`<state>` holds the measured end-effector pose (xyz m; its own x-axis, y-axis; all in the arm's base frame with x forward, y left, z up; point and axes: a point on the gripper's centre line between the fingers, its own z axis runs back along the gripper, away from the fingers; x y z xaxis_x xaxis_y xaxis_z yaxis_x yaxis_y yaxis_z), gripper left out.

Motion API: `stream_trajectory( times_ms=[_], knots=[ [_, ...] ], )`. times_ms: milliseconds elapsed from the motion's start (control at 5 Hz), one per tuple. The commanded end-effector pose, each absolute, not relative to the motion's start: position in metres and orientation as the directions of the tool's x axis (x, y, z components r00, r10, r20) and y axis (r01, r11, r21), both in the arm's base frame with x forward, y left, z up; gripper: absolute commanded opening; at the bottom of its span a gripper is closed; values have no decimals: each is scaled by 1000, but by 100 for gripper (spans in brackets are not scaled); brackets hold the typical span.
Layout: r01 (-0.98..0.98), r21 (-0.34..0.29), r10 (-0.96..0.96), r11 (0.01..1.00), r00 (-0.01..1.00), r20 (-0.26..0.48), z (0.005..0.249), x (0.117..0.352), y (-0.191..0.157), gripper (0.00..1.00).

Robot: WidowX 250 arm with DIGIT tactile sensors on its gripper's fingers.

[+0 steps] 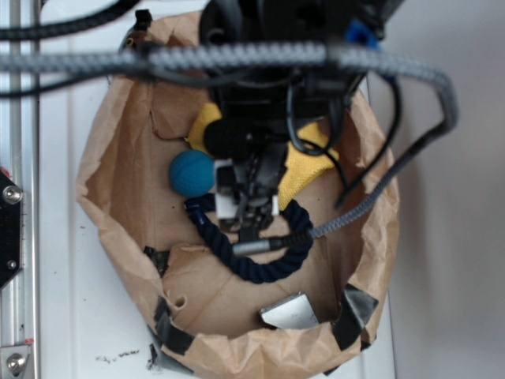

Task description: Grab the blue ball.

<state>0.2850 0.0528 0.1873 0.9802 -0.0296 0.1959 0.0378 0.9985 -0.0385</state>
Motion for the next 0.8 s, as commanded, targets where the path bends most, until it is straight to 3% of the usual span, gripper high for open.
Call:
stream_trajectory(
  times_ms=[0,200,400,600],
  knots=[
    [204,66,-213,977,962,169,141,280,46,100],
    [223,81,-231,972,965,123,123,264,37,100],
    [198,37,-200,979,978,59,108,253,28,100],
    [198,37,-200,979,978,59,108,253,28,100]
  ],
)
